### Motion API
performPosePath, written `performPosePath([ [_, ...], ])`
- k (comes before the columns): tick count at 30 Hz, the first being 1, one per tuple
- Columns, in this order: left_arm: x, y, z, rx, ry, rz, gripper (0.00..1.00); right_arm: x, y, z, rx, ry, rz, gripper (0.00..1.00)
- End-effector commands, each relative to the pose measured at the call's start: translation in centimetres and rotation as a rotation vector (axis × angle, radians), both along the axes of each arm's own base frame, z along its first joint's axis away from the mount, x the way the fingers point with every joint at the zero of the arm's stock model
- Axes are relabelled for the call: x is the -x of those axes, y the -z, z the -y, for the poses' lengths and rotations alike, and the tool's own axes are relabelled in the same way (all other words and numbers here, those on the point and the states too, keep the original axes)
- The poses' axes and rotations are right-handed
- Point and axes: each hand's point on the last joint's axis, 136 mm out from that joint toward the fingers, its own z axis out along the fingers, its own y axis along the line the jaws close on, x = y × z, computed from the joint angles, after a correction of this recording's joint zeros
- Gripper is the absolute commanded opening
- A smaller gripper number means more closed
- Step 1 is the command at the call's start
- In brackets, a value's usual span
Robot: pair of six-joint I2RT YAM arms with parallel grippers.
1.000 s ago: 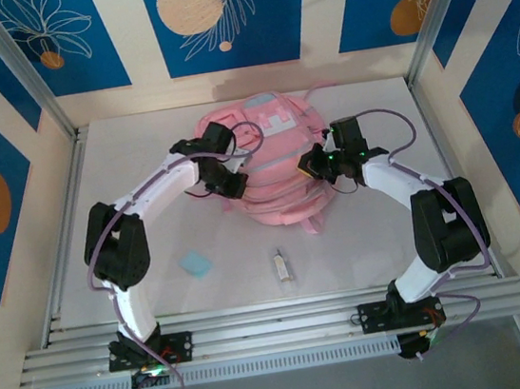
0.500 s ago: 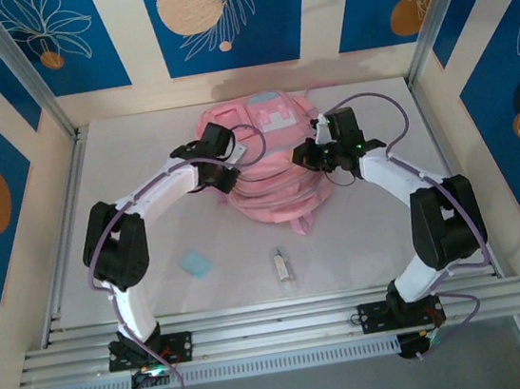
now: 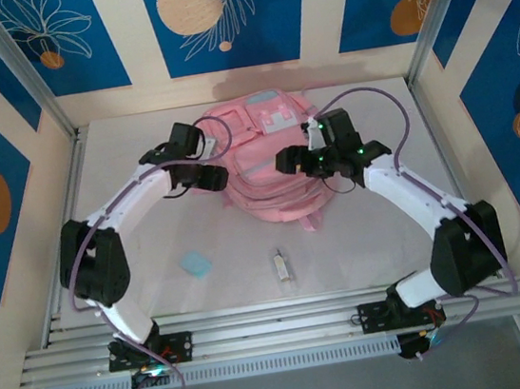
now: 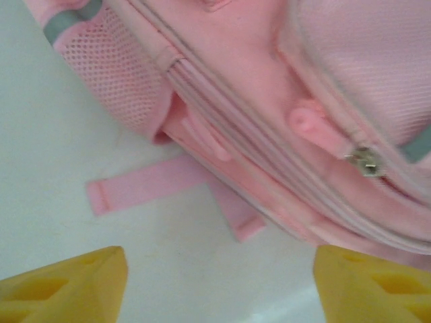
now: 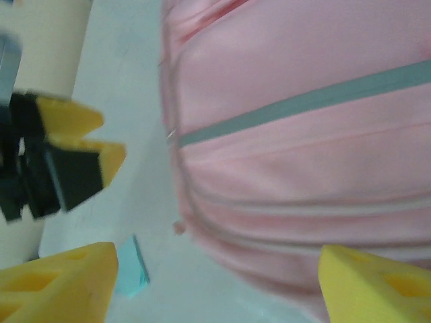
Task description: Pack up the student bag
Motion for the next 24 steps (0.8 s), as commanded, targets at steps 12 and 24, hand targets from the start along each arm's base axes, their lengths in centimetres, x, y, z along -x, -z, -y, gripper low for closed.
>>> performPosePath([
  [12, -0.6, -4.2, -2.3, 0.226, -0.267, 0.166, 1.0, 16.4, 11.8, -3.6, 0.442, -0.228, -0.296, 0.97],
  [24, 0.8, -2.9, -4.9, 0.494, -0.391, 0.086, 1.0, 18.7, 17.2, -3.7, 0.722, -0.217, -0.301, 0.84],
])
